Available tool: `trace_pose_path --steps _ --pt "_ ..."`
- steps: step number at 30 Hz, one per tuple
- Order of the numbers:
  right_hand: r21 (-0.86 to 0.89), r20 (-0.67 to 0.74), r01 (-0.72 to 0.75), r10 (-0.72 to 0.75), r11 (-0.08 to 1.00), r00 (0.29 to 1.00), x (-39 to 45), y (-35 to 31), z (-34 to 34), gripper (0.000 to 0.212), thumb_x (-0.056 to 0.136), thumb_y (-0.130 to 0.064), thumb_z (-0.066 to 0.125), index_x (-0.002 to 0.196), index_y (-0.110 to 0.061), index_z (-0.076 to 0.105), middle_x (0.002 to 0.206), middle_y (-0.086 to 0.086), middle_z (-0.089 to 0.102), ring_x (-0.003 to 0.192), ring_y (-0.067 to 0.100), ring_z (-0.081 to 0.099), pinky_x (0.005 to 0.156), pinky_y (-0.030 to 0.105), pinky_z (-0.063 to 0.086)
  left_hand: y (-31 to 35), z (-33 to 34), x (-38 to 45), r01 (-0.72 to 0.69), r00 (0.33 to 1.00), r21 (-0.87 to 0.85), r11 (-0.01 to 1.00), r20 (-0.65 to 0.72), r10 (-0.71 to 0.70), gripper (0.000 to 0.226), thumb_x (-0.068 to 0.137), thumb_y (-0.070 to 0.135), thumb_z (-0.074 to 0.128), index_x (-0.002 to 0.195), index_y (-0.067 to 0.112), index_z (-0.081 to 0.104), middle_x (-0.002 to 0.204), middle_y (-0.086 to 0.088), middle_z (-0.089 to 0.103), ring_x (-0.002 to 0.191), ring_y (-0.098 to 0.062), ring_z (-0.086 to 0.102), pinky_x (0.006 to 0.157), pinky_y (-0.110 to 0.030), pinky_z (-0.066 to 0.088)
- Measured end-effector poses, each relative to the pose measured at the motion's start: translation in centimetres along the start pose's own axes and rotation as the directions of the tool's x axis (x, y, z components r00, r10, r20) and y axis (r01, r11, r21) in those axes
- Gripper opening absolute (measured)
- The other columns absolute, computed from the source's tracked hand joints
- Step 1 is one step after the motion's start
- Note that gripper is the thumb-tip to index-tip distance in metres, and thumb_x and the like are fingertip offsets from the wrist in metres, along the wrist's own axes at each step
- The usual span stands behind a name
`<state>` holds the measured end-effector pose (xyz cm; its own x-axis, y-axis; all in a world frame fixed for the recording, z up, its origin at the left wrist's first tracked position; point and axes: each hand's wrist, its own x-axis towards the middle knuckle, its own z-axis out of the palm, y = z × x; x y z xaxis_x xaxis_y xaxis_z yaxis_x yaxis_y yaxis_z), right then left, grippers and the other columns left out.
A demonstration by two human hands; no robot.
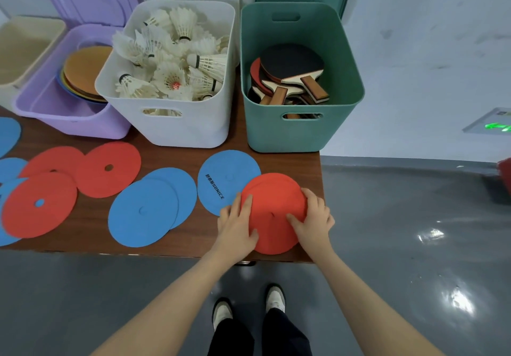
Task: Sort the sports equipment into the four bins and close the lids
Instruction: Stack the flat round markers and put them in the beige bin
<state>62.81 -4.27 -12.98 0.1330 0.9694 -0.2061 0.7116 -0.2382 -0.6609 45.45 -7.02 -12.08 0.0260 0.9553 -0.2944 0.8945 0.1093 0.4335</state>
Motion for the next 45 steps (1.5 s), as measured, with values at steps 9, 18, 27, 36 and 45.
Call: trace_pose_path --steps 9,18,27,36,45 --pt "0.236 -0.029 0.228 -0.227 0.945 0.973 -0.2 0.4 -1.6 0.054 0.083 0.000 0.062 0.131 -0.019 0.048 0.117 -0.004 0.049 0.105 0.011 0.049 0.098 0.032 0.040 0.4 -1.3 3.2 -0.047 0.996 0.031 0.998 0.077 0.045 0.100 0.078 0.053 0.062 0.148 0.031 -0.006 0.156 -0.006 0.001 0.141 -0.029 0.003 0.112 -0.046 0.006" --pt "0.236 -0.042 0.360 -0.361 0.903 0.932 0.3 -1.3 -2.6 0.052 0.086 -0.001 0.059 0.133 -0.022 0.049 0.109 -0.007 0.050 0.087 -0.001 0.049 0.082 0.006 0.036 0.3 -2.0 1.3 -0.055 0.982 -0.141 0.988 -0.186 0.028 0.092 0.077 0.040 0.071 0.148 0.031 0.014 0.136 -0.007 0.015 0.126 -0.027 0.027 0.108 -0.042 0.032" --pt "0.164 -0.002 0.591 -0.598 0.790 0.801 0.2 -8.9 -0.1 0.049 0.085 -0.005 0.061 0.132 -0.019 0.052 0.104 -0.006 0.051 0.083 0.007 0.052 0.078 0.030 0.047 -4.2 -7.3 -1.7 0.035 0.903 -0.040 0.999 -0.427 -0.049 0.084 0.076 0.037 0.069 0.146 0.023 0.025 0.128 -0.017 0.030 0.115 -0.033 0.035 0.093 -0.044 0.037" --pt "0.143 -0.002 0.684 -0.691 0.716 0.723 -2.9 -20.8 8.6 0.051 0.086 -0.012 0.061 0.134 -0.020 0.049 0.109 0.000 0.057 0.097 0.017 0.055 0.081 0.041 0.049 -16.5 -15.5 -4.7 0.082 0.846 0.004 0.997 -0.529 -0.067 0.083 0.076 0.039 0.068 0.146 0.027 0.026 0.129 -0.019 0.032 0.118 -0.037 0.035 0.091 -0.048 0.038" --pt "0.115 -0.074 0.750 -0.747 0.651 0.660 -6.2 -34.0 16.7 0.048 0.084 -0.018 0.058 0.131 -0.017 0.051 0.097 -0.006 0.050 0.083 0.016 0.054 0.074 0.045 0.049 -28.4 -25.8 -6.7 0.060 0.783 0.044 0.997 -0.621 -0.020 0.081 0.072 0.035 0.071 0.143 0.022 0.035 0.121 -0.018 0.037 0.104 -0.036 0.043 0.085 -0.044 0.040"
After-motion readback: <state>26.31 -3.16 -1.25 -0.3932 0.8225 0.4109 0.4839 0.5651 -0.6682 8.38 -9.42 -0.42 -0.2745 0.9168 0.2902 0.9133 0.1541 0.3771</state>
